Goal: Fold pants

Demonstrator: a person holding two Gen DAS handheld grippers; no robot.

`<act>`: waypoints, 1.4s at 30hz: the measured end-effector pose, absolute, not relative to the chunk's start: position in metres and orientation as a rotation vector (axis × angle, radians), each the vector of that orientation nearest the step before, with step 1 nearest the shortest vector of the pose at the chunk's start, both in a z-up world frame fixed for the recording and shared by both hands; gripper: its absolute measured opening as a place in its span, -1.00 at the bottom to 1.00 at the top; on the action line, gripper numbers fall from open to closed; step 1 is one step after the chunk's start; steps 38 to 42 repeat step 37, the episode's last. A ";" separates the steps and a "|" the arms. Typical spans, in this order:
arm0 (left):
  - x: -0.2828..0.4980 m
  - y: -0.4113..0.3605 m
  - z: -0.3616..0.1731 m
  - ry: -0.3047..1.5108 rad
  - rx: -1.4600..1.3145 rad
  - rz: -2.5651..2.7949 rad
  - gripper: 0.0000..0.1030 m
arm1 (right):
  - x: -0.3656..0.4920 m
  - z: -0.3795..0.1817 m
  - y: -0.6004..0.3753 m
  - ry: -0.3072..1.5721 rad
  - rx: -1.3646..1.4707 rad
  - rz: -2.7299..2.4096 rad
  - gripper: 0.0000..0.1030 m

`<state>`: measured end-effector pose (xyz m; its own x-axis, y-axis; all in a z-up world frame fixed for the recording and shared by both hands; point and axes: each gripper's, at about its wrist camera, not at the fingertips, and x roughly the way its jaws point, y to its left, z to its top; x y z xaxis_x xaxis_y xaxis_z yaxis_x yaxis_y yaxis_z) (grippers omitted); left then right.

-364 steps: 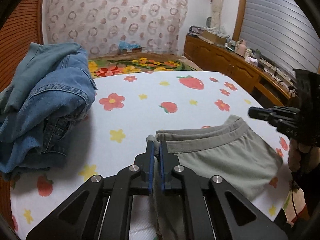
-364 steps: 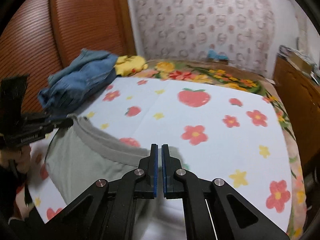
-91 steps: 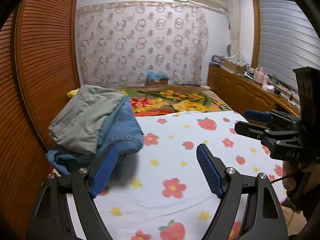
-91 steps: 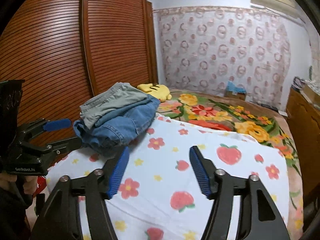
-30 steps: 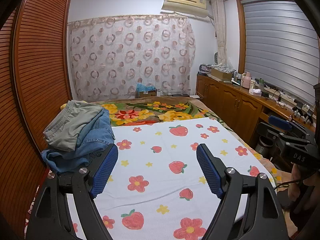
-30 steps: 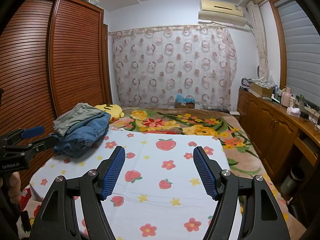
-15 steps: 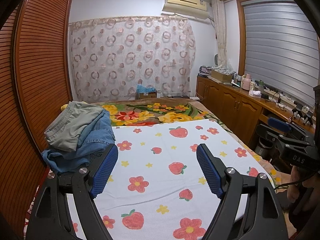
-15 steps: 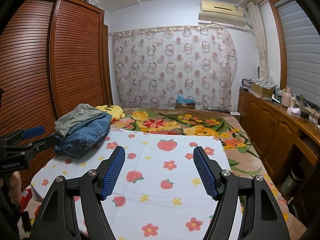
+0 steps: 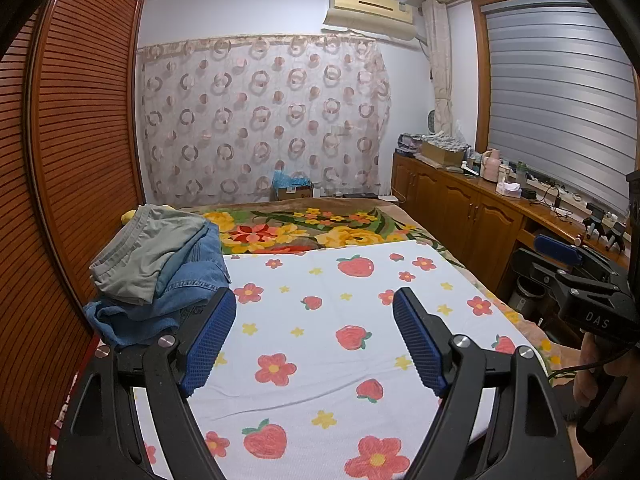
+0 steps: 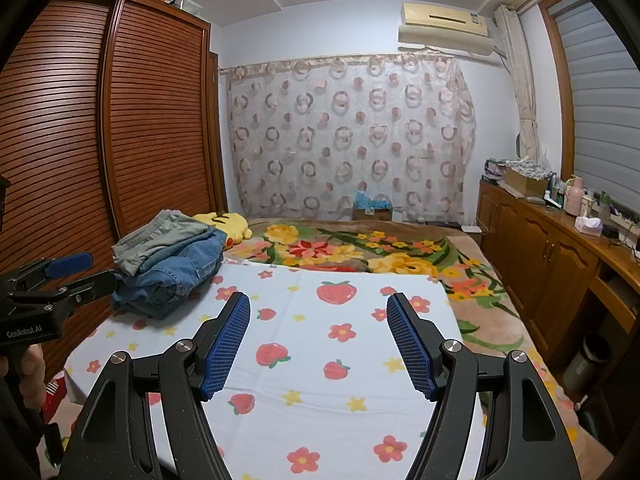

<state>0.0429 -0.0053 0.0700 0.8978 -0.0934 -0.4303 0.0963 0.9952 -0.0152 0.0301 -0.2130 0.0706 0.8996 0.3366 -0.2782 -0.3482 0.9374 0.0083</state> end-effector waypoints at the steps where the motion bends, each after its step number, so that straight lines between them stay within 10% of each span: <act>1: 0.043 -0.005 0.069 0.446 0.006 -0.098 0.58 | 0.030 0.070 -0.212 0.280 -0.042 0.354 0.42; 42: 0.044 -0.002 0.066 0.443 0.003 -0.098 0.58 | 0.029 0.068 -0.208 0.276 -0.040 0.347 0.43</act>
